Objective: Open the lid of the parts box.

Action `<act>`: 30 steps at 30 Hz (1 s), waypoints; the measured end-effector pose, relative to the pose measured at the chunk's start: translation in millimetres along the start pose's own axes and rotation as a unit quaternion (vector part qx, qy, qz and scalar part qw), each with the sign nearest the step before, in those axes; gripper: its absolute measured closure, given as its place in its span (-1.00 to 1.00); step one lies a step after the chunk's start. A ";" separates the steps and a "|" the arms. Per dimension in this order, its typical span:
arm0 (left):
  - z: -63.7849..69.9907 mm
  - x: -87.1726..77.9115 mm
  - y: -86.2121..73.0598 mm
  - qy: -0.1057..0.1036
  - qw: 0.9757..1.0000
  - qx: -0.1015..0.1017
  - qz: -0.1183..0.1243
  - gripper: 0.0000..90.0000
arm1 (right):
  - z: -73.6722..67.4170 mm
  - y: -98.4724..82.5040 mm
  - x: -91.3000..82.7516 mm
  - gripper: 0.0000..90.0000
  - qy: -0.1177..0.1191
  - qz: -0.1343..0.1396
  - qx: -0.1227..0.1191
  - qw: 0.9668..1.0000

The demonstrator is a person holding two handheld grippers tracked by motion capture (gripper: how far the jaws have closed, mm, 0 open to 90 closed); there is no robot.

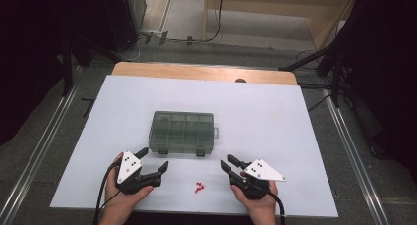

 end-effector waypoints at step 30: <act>-42.2 7.8 3.1 -0.042 0.996 -0.057 -0.059 1.00 | 9.2 9.9 63.5 1.00 -0.010 -0.115 0.028 0.993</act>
Point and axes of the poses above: each handheld gripper's, and its own axes: x roughly forward along the jaws, y roughly out of its top, z roughly to its right, the point moved 2 cm from there along x, roughly forward along the jaws
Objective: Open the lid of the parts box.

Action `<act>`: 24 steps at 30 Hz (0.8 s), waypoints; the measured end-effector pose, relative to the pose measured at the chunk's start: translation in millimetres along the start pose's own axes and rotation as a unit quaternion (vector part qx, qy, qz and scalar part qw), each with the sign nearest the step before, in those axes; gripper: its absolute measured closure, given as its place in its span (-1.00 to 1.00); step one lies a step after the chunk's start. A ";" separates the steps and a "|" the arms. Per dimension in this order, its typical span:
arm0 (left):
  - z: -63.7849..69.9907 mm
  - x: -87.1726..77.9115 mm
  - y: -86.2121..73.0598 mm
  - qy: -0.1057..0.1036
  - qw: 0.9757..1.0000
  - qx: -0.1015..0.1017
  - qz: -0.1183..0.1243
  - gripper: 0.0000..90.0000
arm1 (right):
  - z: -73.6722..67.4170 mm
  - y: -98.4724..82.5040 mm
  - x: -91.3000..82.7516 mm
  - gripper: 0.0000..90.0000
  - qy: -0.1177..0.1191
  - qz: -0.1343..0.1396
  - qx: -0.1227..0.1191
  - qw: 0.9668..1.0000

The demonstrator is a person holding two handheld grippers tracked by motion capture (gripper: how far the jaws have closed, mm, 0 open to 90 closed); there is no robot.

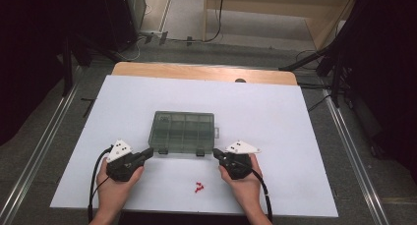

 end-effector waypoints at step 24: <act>-13.2 4.4 15.0 0.020 0.999 -0.008 0.028 1.00 | -0.6 27.0 -9.2 1.00 -0.006 0.029 -0.012 0.999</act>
Point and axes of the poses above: each handheld gripper's, and its own axes: x roughly forward along the jaws, y roughly out of its top, z roughly to its right, the point moved 2 cm from there along x, roughly forward along the jaws
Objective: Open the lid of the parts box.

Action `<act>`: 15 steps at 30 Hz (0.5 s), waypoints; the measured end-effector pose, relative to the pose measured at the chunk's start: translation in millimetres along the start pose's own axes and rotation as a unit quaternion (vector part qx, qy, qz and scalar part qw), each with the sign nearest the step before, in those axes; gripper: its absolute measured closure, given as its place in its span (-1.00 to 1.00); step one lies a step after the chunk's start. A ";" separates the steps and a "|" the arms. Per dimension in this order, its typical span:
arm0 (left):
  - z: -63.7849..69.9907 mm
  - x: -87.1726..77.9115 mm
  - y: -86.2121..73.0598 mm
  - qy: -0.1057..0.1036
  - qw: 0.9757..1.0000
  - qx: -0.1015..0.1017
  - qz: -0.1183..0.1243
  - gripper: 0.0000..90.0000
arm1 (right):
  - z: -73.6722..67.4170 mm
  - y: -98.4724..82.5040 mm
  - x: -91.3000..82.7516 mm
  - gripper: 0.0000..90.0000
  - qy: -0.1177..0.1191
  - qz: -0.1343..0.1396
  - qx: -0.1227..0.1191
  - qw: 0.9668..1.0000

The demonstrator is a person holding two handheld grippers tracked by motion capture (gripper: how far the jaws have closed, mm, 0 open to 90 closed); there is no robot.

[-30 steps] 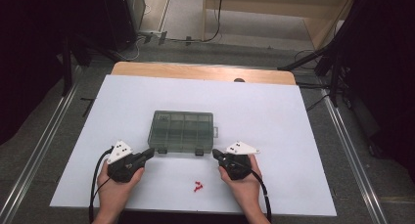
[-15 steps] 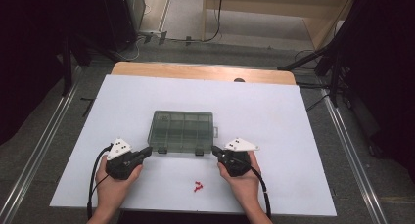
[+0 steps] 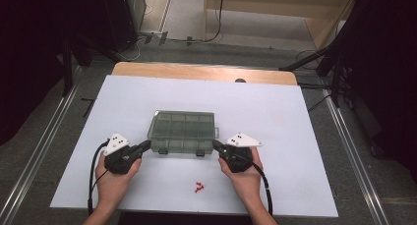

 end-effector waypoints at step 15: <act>-0.2 5.3 19.8 0.000 1.000 0.011 0.016 1.00 | -1.0 17.4 -0.8 1.00 -0.003 0.012 -0.006 1.000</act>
Point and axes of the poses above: each handheld gripper's, and its own axes: x roughly forward along the jaws, y roughly out of its top, z roughly to its right, the point moved 2 cm from there along x, roughly forward along the jaws
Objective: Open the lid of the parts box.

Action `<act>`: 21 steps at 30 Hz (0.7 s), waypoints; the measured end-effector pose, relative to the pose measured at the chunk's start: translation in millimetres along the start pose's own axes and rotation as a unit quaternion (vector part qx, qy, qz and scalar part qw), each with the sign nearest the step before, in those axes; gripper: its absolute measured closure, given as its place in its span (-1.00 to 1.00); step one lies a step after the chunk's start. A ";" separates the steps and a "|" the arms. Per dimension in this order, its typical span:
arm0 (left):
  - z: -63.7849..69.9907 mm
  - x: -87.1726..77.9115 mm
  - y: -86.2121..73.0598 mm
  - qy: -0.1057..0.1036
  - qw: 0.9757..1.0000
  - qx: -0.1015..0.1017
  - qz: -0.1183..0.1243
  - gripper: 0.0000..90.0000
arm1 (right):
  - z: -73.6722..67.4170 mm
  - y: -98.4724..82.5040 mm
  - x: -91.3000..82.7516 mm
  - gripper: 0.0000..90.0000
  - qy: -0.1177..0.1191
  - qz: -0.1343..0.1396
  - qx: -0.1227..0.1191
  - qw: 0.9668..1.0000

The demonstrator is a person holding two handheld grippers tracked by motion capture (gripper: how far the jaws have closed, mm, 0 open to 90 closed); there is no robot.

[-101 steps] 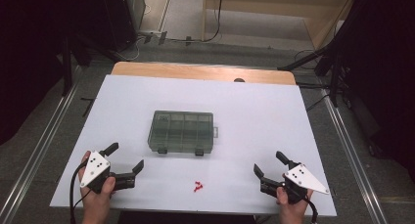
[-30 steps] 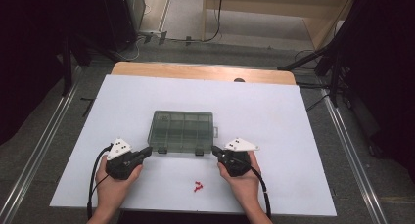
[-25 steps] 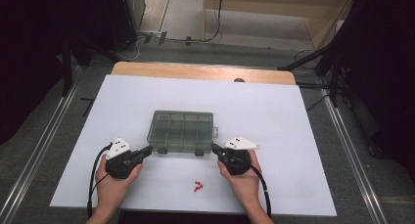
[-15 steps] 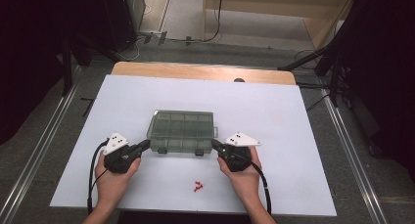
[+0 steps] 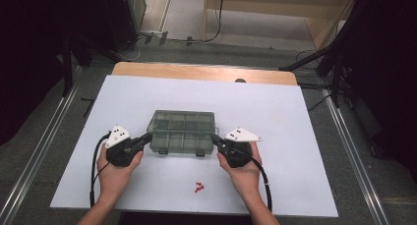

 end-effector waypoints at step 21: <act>-5.2 0.1 13.9 0.004 1.000 0.008 0.015 0.98 | 4.6 16.9 1.9 1.00 -0.002 0.012 0.001 1.000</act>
Point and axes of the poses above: each handheld gripper's, and its own axes: x roughly forward along the jaws, y roughly out of its top, z roughly to its right, the point moved 2 cm from there along x, roughly forward along the jaws
